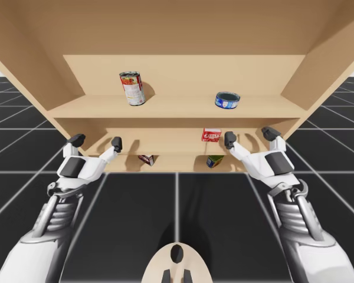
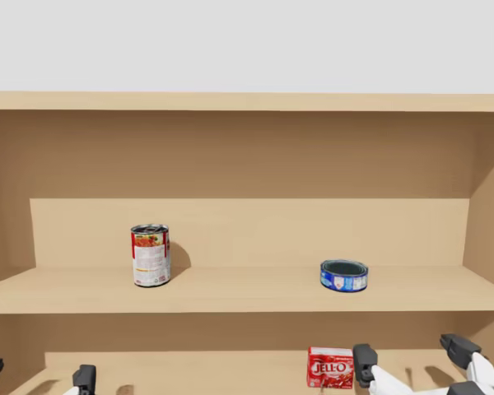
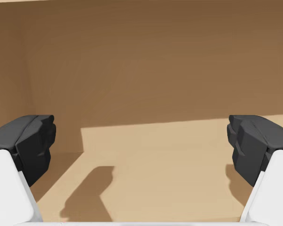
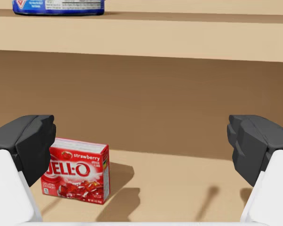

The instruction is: Find the gelatin box on the shelf and bring it to me.

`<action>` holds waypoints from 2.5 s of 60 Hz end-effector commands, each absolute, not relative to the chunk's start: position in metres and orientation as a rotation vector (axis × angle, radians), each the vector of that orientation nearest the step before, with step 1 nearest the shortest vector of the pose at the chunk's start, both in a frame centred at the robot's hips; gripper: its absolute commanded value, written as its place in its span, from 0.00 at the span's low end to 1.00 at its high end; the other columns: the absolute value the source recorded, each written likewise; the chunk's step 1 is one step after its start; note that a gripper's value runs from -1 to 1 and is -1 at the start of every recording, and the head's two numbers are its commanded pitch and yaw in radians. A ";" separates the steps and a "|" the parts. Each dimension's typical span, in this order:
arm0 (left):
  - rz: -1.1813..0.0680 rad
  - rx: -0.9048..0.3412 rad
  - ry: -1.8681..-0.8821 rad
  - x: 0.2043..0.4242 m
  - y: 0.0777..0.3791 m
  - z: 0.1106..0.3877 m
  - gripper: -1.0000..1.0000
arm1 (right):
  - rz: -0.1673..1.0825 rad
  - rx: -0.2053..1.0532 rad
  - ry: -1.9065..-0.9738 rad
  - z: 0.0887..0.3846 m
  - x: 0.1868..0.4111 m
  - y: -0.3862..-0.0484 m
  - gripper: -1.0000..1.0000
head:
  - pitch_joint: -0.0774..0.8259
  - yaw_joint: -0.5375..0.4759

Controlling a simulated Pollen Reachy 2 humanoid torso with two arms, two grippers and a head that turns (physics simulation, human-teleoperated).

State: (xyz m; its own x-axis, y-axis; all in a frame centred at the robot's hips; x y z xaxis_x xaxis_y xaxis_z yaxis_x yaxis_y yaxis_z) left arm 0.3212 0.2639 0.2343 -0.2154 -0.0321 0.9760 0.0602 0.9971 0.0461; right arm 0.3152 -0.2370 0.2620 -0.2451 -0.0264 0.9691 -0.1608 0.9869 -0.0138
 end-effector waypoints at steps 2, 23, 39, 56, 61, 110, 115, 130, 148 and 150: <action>-0.078 -0.023 -1.787 0.321 0.265 0.234 0.00 | 0.109 0.144 -1.809 0.262 0.313 -0.235 0.00 | 0.09 0.51; -0.080 -0.045 -1.802 0.319 0.263 0.236 0.00 | 0.096 0.199 -1.786 0.266 0.312 -0.236 0.00 | 0.26 0.52; -0.096 -0.054 -1.823 0.311 0.261 0.240 0.00 | 0.119 0.187 -1.779 0.263 0.313 -0.233 0.00 | 0.42 0.43; -0.110 -0.072 -1.849 0.301 0.256 0.247 0.00 | 0.126 0.178 -1.780 0.262 0.314 -0.233 0.00 | 0.51 0.32; -0.109 -0.073 -1.850 0.300 0.255 0.247 0.00 | 0.124 0.182 -1.775 0.262 0.313 -0.232 0.00 | 0.52 0.32; -0.095 -0.056 -1.822 0.309 0.258 0.242 0.00 | 0.034 0.221 -1.533 0.240 0.328 -0.128 0.00 | 0.53 0.33; -0.095 -0.053 -1.820 0.309 0.258 0.242 0.00 | 0.019 0.200 -1.529 0.240 0.339 -0.124 0.00 | 0.53 0.33; -0.091 -0.049 -1.820 0.309 0.258 0.242 0.00 | -0.046 0.152 -1.496 0.232 0.375 -0.113 0.00 | 0.54 0.33; -0.090 -0.049 -1.820 0.310 0.260 0.241 0.00 | -0.059 0.114 -1.474 0.219 0.406 -0.103 0.00 | 0.55 0.33; -0.090 -0.048 -1.820 0.311 0.260 0.241 0.00 | -0.060 0.112 -1.472 0.218 0.408 -0.103 0.00 | 0.55 0.33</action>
State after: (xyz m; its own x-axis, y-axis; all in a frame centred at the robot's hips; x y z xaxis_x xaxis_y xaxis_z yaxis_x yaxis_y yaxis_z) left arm 0.3100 0.2591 0.2414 -0.2485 -0.0147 0.9685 0.0817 0.9960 0.0361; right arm 0.4021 -0.1386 0.2292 0.0570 -0.0236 0.9981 -0.0007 0.9997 0.0237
